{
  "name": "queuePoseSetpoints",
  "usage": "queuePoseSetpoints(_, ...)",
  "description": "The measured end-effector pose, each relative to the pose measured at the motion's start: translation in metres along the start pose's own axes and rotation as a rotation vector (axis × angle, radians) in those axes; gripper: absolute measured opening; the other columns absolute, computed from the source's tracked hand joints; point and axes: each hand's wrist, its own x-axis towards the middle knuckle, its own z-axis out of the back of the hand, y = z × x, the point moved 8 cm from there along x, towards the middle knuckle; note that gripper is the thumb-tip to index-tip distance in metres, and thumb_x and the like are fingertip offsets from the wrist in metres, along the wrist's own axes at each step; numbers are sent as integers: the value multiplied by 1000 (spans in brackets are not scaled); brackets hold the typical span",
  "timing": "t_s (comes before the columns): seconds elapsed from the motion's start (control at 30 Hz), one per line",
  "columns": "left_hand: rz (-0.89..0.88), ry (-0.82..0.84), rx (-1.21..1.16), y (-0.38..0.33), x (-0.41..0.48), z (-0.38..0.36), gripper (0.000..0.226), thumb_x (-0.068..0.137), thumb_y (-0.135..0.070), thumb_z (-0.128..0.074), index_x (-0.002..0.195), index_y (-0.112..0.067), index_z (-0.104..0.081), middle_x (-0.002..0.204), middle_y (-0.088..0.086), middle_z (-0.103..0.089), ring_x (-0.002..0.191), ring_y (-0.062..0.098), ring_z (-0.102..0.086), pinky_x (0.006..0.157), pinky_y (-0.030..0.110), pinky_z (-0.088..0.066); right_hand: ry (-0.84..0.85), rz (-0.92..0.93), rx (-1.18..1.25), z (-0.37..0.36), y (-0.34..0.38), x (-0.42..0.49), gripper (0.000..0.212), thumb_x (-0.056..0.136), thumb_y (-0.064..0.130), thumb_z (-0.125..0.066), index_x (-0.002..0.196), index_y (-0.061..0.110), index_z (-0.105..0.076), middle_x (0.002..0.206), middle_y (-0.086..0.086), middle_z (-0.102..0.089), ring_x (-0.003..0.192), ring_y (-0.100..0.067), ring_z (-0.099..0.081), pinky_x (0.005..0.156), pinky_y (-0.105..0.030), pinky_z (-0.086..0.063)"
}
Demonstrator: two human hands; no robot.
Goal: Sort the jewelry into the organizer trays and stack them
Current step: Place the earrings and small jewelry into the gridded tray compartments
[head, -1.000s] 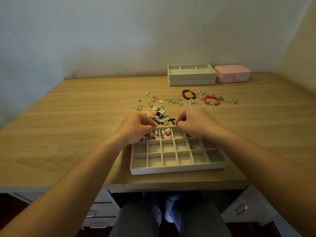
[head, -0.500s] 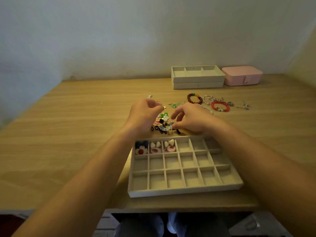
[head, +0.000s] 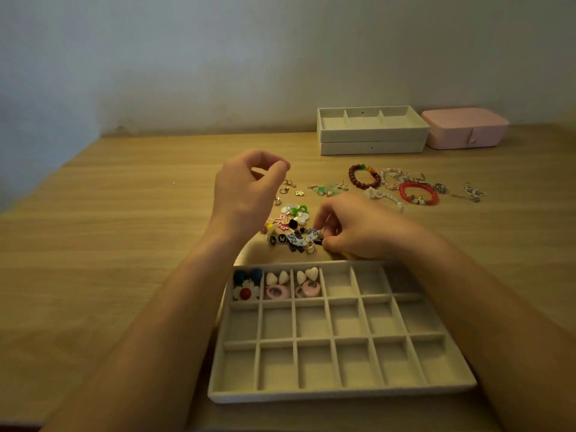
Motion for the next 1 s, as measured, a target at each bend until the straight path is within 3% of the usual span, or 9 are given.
queuePoseSetpoints(0.17,-48,102,90,6,-7,-12,10,94,-21,-65,92,-21,-74,74,-14,-67,57,-1,-56,49,13,-40,-37,21,40,2,-1,-4,36,83,9,-76,111,25,-60,85,7,-68,76,-4,-64,64,-21,-48)
queuePoseSetpoints(0.37,-84,387,211,15,-15,-39,36,94,3,-58,110,-28,-67,100,-17,-71,99,-6,-63,82,7,-43,-226,104,328,25,0,-13,36,80,5,-80,108,22,-64,87,3,-71,77,-7,-69,71,-25,-60)
queuePoseSetpoints(0.43,-65,480,160,16,-20,-47,43,93,8,-54,120,-24,-64,107,-15,-72,107,-4,-63,92,17,-46,-256,137,485,27,2,-14,36,82,1,-79,110,17,-64,90,-3,-71,79,-13,-73,72,-28,-62)
queuePoseSetpoints(0.53,-1,559,-67,14,-25,-53,45,92,13,-50,118,-21,-61,103,-5,-72,98,2,-68,83,22,-50,-294,180,691,32,7,-18,34,84,-4,-77,114,7,-63,93,-11,-72,81,-21,-77,71,-31,-63)
queuePoseSetpoints(0.6,66,570,-237,12,-26,-53,39,90,9,-52,113,-21,-62,93,-1,-71,87,5,-66,77,19,-48,-318,191,795,34,7,-20,32,85,-4,-76,114,3,-63,96,-14,-72,83,-24,-77,74,-35,-64)
queuePoseSetpoints(0.67,111,572,-339,12,-26,-53,34,86,-1,-54,113,-18,-64,94,4,-71,91,11,-65,82,23,-48,-336,191,912,35,5,-21,30,86,-6,-75,113,1,-63,95,-15,-71,86,-30,-77,77,-36,-64)
queuePoseSetpoints(0.87,249,515,-526,19,-25,-44,22,92,-10,-62,114,-9,-67,88,8,-68,90,27,-71,98,48,-50,-331,150,1083,36,-5,-18,24,89,-1,-71,111,6,-64,91,-7,-70,91,-30,-76,78,-33,-61)
queuePoseSetpoints(0.93,314,474,-601,23,-24,-42,19,96,-4,-59,113,-8,-66,84,6,-67,85,26,-71,93,49,-55,-333,122,1096,35,-8,-17,21,91,-2,-69,110,6,-64,94,-9,-69,90,-28,-76,78,-32,-60)
queuePoseSetpoints(1.0,357,431,-662,24,-22,-38,19,95,-4,-59,112,-8,-65,84,5,-67,80,25,-70,77,39,-59,-343,97,1071,34,-11,-16,20,92,-2,-67,110,7,-65,96,-9,-69,91,-26,-75,78,-31,-59)
